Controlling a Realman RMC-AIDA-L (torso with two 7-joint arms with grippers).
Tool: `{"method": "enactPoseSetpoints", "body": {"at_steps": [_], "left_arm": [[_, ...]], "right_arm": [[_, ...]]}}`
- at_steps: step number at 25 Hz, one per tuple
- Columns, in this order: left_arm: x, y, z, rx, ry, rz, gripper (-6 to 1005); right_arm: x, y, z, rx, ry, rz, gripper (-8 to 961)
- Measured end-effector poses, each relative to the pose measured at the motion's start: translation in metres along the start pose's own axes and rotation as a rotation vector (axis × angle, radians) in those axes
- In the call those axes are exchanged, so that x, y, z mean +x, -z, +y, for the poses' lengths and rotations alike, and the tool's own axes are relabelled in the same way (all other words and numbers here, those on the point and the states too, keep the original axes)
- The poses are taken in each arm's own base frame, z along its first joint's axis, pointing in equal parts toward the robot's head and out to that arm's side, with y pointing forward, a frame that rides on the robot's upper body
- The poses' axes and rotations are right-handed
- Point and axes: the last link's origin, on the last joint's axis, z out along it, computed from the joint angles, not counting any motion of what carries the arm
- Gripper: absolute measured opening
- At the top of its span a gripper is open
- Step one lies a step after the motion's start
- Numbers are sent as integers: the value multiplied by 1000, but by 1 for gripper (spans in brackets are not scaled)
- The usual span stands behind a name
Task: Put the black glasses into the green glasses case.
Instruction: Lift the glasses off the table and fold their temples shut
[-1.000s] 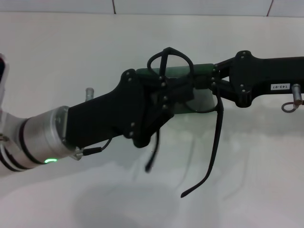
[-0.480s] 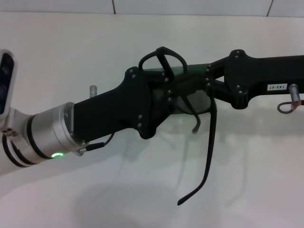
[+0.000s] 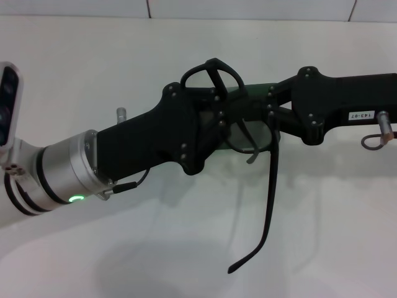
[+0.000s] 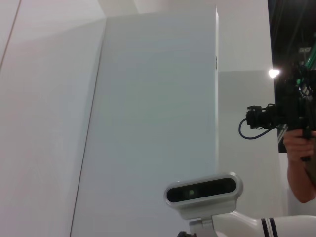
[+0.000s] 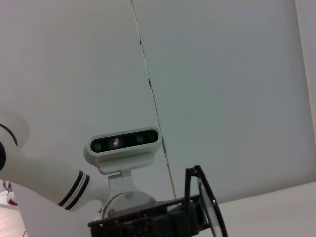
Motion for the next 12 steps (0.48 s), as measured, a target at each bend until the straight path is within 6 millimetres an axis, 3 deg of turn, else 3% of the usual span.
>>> {"method": "enactPoseSetpoints", "body": {"at_steps": [12], "left_arm": [[-2, 0, -1, 8, 4, -8, 42]], "right_arm": [[1, 1, -1, 6, 9, -5, 36]]}}
